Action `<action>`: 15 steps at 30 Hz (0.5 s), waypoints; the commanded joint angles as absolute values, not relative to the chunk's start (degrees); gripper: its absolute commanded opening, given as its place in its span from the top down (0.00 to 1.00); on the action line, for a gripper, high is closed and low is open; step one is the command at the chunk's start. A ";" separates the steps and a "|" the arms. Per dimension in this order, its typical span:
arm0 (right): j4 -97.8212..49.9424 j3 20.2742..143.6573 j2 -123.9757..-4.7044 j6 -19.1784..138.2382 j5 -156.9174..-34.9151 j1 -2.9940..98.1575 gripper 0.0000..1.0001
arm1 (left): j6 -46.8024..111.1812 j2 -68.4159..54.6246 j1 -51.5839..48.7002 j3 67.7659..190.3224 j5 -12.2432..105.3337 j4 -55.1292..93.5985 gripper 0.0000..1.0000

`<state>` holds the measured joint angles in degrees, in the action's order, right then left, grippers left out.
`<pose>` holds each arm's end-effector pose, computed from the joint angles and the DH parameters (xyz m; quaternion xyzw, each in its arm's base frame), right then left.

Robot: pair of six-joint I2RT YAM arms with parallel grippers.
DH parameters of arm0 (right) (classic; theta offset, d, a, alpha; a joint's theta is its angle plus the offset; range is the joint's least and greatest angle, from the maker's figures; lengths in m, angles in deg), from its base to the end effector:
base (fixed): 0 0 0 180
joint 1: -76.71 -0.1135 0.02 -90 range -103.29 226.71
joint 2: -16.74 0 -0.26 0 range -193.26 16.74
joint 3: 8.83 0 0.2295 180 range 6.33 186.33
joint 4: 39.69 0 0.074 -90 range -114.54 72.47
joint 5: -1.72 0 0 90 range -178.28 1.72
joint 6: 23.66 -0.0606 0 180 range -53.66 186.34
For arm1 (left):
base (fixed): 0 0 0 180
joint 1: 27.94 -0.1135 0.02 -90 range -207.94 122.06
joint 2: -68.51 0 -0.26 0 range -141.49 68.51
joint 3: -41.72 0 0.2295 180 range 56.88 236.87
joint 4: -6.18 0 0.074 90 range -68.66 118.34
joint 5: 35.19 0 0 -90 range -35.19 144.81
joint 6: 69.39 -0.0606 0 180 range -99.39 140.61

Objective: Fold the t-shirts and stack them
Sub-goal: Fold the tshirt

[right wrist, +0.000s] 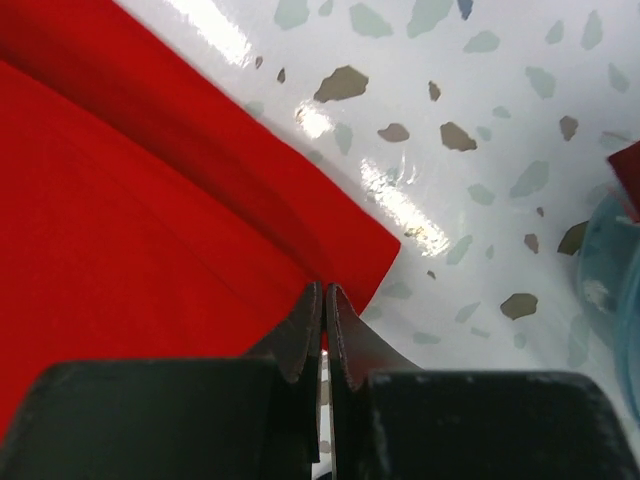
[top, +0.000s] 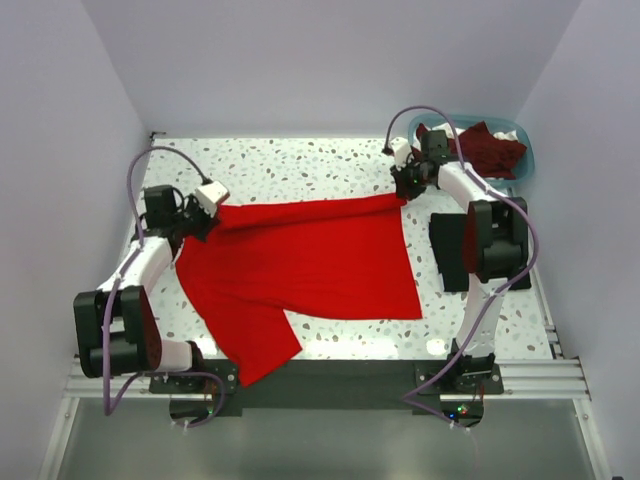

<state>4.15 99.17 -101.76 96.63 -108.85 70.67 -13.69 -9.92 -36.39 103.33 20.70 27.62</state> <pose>0.4412 0.0681 0.1939 -0.3440 0.8729 0.1029 0.3303 0.2869 0.0083 0.2249 0.3171 0.8098 -0.0937 0.4846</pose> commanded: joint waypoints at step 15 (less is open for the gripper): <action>33.72 110.89 -103.13 116.08 -116.22 70.38 0.52 | -21.76 -14.88 -40.42 116.78 13.15 51.03 0.43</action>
<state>24.68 104.59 -102.98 110.22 -112.50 70.60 -20.01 -11.91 -39.82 108.99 19.41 45.35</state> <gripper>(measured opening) 0.446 0.566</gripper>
